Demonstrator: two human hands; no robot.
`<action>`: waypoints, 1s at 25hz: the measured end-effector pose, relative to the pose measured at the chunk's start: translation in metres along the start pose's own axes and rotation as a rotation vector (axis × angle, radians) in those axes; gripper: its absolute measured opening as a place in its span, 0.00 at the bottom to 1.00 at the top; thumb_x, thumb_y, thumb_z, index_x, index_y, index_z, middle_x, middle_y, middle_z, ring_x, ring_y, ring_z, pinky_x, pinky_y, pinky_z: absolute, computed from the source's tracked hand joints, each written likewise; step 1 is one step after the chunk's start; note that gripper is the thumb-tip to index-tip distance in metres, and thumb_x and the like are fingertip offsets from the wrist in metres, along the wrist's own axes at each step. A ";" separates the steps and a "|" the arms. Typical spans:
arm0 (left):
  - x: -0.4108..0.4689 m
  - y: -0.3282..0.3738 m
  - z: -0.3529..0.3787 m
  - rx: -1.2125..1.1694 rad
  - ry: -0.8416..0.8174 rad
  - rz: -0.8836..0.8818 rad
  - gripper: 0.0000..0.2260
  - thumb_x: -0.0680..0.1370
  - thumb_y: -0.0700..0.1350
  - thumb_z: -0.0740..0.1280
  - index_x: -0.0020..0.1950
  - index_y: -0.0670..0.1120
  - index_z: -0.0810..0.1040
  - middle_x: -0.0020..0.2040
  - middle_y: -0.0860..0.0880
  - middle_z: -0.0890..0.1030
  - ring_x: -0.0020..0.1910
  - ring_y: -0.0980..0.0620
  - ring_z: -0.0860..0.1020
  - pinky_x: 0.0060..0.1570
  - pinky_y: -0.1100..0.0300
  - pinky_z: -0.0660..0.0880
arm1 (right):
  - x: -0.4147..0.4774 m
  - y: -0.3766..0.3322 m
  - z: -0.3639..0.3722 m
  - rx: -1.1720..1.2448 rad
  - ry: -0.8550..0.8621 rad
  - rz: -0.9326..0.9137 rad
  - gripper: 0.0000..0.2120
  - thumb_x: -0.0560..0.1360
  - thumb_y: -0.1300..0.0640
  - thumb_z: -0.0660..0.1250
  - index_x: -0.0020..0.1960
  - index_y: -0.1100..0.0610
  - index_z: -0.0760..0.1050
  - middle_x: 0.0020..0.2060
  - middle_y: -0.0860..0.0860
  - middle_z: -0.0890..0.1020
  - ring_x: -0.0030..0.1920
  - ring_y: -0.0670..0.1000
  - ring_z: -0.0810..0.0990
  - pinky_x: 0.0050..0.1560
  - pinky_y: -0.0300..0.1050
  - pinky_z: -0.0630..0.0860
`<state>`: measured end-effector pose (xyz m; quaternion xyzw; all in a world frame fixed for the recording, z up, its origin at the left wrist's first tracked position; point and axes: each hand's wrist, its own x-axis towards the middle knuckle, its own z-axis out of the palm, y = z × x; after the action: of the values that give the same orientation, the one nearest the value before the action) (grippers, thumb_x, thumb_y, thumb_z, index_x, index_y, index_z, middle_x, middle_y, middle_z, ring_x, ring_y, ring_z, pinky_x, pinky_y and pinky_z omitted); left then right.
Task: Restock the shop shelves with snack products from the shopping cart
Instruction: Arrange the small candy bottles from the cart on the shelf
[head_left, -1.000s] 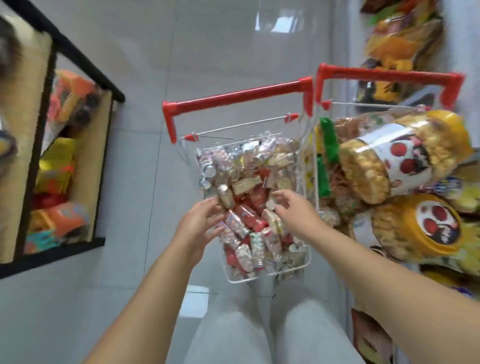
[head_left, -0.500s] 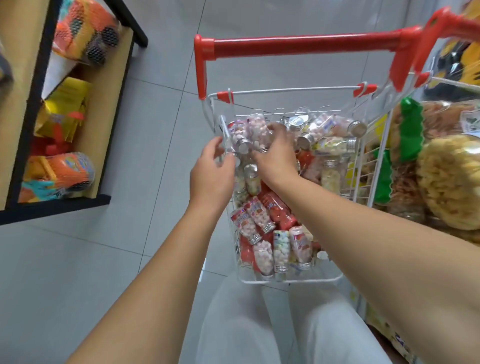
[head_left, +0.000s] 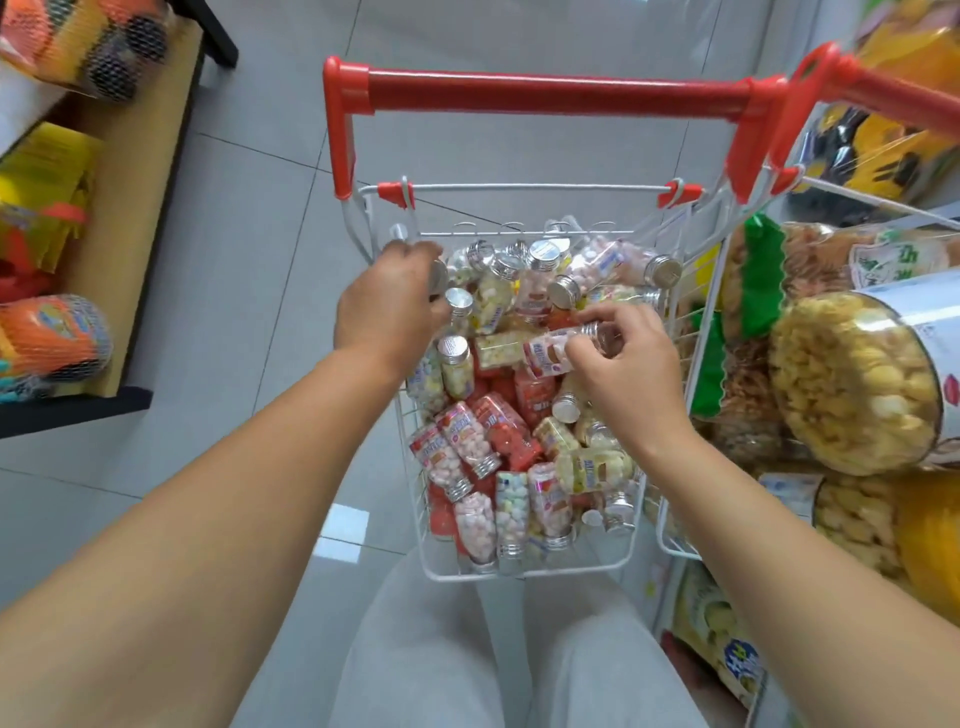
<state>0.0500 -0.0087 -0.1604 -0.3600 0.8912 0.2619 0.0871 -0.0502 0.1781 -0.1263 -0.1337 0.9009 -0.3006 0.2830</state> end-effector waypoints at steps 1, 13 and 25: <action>-0.004 -0.003 -0.006 -0.097 0.054 0.008 0.18 0.77 0.47 0.70 0.66 0.47 0.76 0.56 0.48 0.80 0.49 0.44 0.79 0.48 0.52 0.74 | 0.003 0.000 -0.002 -0.013 -0.002 -0.009 0.07 0.73 0.56 0.66 0.51 0.50 0.77 0.47 0.46 0.74 0.41 0.45 0.74 0.43 0.39 0.71; -0.055 0.023 0.005 -1.505 -0.385 -0.360 0.15 0.68 0.51 0.75 0.52 0.48 0.84 0.47 0.50 0.85 0.49 0.53 0.82 0.54 0.57 0.79 | -0.015 -0.006 -0.019 0.320 -0.310 0.059 0.12 0.75 0.59 0.70 0.57 0.49 0.76 0.50 0.53 0.78 0.47 0.53 0.81 0.51 0.49 0.81; -0.079 0.018 0.031 -2.025 -0.915 -0.538 0.22 0.73 0.62 0.59 0.62 0.56 0.81 0.67 0.45 0.79 0.59 0.43 0.80 0.59 0.30 0.72 | 0.053 -0.015 -0.006 -0.564 -0.043 -0.355 0.22 0.78 0.49 0.66 0.70 0.50 0.69 0.62 0.54 0.73 0.65 0.55 0.67 0.63 0.52 0.66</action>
<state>0.0936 0.0653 -0.1521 -0.3150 0.0497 0.9393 0.1267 -0.0950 0.1478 -0.1359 -0.3679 0.9051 -0.0811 0.1971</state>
